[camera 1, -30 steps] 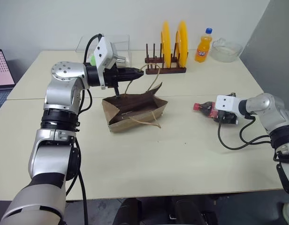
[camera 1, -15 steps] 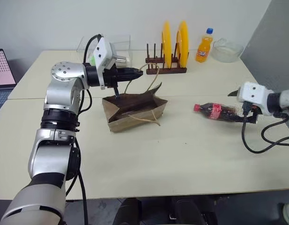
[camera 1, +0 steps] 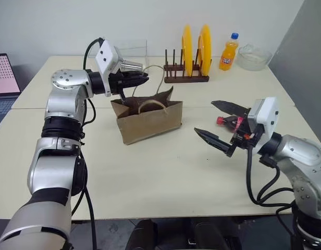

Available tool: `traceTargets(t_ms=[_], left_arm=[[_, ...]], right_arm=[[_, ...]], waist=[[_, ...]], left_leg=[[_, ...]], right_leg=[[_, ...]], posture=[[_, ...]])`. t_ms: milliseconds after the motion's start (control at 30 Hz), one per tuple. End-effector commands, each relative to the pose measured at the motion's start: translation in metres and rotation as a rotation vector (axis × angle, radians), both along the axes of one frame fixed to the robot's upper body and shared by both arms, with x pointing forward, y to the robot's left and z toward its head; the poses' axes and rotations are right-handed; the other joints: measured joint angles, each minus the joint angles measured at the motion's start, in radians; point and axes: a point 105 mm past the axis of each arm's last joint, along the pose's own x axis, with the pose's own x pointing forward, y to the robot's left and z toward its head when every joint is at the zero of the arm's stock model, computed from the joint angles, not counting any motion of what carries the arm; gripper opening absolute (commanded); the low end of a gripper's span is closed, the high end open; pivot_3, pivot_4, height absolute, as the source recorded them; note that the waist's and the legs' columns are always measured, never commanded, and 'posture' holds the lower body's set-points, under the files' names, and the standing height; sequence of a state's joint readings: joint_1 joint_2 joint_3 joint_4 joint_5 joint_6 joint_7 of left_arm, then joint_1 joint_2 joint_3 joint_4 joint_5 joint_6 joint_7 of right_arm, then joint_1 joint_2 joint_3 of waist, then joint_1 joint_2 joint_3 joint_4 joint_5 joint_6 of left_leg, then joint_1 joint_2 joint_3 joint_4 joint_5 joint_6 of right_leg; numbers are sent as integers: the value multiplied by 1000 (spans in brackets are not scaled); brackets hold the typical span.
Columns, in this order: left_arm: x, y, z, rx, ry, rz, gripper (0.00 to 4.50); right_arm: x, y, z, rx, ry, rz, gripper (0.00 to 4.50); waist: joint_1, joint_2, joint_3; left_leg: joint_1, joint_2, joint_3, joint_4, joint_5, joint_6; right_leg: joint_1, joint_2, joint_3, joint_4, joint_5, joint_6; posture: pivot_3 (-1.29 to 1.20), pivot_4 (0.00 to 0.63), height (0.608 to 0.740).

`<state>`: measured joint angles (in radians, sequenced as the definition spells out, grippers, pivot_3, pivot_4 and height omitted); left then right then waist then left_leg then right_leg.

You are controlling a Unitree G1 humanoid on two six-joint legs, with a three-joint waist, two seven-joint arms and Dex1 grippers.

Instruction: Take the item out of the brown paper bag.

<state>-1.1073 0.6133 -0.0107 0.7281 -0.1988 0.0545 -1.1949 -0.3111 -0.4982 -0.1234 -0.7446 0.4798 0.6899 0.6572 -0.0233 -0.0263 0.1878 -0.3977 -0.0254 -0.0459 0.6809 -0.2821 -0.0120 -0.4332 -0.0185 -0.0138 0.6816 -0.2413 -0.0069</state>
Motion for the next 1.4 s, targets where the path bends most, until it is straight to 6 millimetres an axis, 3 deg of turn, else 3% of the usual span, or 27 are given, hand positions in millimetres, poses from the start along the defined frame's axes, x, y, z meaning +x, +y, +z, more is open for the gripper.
traceTargets(t_ms=[33, 267, 333, 433, 567, 733, 833, 900, 1000, 1133, 1267, 1400], left_arm=[[-5, 4, 24, 3, -83, 2, 1494], [-15, 11, 31, -6, -108, 0, 3697], [-22, 20, 35, -8, -137, 37, 4259], [-30, 28, 36, -27, -151, 80, 4259], [-47, 48, 23, -58, -141, 218, 4259], [-64, 69, 9, -304, -112, 473, 4259], [-78, 69, -4, -365, -103, 559, 4259], [-90, 66, -25, -414, -56, 645, 4259], [-103, 61, -59, -344, -72, 793, 4259], [-114, 59, -89, -336, -61, 890, 4259], [-121, 63, -108, -319, -49, 933, 4259], [-123, 68, -112, -286, -75, 935, 4259]], right_arm=[[-3, 7, 7, 31, -70, -27, 4500], [-3, 17, 0, 36, -55, 12, 4500], [-1, 18, 0, 39, -56, 18, 4500], [1, 16, 1, 59, -59, 19, 4500], [12, 10, 3, 65, -91, -17, 4500], [21, -3, 9, 89, -161, -99, 4500], [19, -8, 9, 114, -166, -119, 4500], [16, -11, 8, 144, -157, -140, 4500], [11, -15, -8, 163, -107, -189, 4500], [10, -22, -21, 181, -109, -292, 4500], [8, -27, -32, 172, -98, -337, 4500], [7, -33, -41, 158, -89, -371, 4500]], waist=[[-1, 0, 0], [-3, 0, 0], [-5, 0, 0], [-9, 0, 0], [-8, 0, 0], [-3, 0, 0], [2, -1, -1], [4, -1, -1], [13, -1, -1], [19, -1, -1], [19, -1, -2], [21, -1, -2]], left_leg=[[0, 0, 0, 0, 0, 0], [0, 0, 0, 0, 0, 0], [0, 0, 0, 0, 0, 0], [1, 1, 0, 0, 0, 0], [1, 1, 0, -1, 0, 0], [1, 1, -1, 0, 0, 0], [2, 1, -1, 0, 0, 0], [3, 1, -1, 0, 0, 0], [9, 1, -1, -1, 0, 0], [16, 1, 0, -3, -1, 0], [19, 1, 0, -3, 0, 0], [20, 1, 0, -3, 0, 1]], right_leg=[[0, 0, 0, 0, 0, 0], [0, 0, 0, 0, 0, 0], [0, 0, 0, 0, 0, 0], [0, 0, 0, 1, 0, 0], [0, 1, 1, 1, 0, 0], [1, 0, 0, 0, 0, 0], [2, 0, 0, -1, 0, 0], [3, 0, 0, -1, 0, 0], [10, 0, 0, -3, 0, 0], [15, 0, 1, -2, -1, 1], [18, 0, 1, -2, -4, 5], [19, 0, 1, -3, -4, 5]], posture=[[0, 150, 740], [0, 150, 740], [0, 150, 740], [0, 150, 740], [0, 150, 740], [0, 150, 740], [0, 150, 740], [0, 150, 740], [0, 150, 740], [0, 150, 740], [0, 150, 740], [0, 150, 740]])
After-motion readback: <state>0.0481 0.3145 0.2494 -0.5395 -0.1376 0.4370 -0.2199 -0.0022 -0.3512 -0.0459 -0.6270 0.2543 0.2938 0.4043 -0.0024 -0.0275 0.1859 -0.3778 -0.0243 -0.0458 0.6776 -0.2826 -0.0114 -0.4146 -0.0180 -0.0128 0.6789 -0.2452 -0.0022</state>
